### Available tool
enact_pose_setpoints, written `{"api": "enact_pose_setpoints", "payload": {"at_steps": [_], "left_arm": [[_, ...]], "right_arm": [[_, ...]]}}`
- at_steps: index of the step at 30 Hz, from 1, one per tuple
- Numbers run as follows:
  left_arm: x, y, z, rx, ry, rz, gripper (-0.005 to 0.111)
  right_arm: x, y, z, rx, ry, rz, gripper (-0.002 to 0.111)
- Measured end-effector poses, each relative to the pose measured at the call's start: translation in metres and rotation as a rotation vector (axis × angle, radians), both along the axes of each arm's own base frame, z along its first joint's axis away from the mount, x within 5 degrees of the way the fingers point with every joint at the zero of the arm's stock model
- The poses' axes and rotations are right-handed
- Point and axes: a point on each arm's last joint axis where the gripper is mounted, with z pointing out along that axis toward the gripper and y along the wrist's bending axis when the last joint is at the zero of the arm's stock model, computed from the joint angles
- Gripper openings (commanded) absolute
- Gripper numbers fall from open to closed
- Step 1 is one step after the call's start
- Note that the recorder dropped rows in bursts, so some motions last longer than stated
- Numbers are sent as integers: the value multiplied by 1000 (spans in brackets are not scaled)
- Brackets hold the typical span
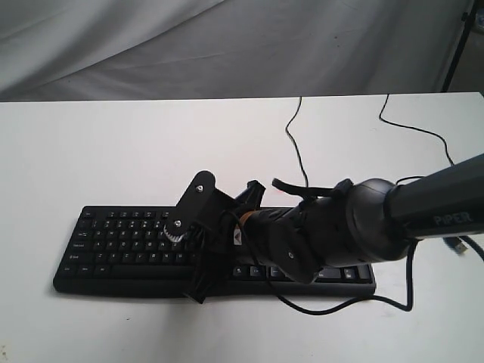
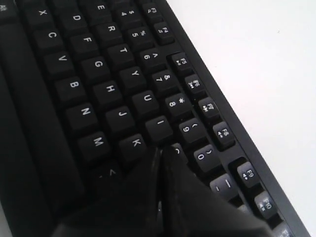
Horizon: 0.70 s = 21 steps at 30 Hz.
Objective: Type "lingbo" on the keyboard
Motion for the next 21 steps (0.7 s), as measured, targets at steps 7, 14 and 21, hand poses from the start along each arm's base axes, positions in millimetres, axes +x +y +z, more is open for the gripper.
{"api": "enact_pose_setpoints", "payload": {"at_steps": [7, 14, 21], "left_arm": [[0, 0, 0, 0, 0, 0, 1], [0, 0, 0, 0, 0, 0, 1], [0, 0, 0, 0, 0, 0, 1]], "right_arm": [[0, 0, 0, -1, -1, 1, 0], [0, 0, 0, 0, -3, 1, 0], [1, 0, 1, 3, -9, 1, 0]]}}
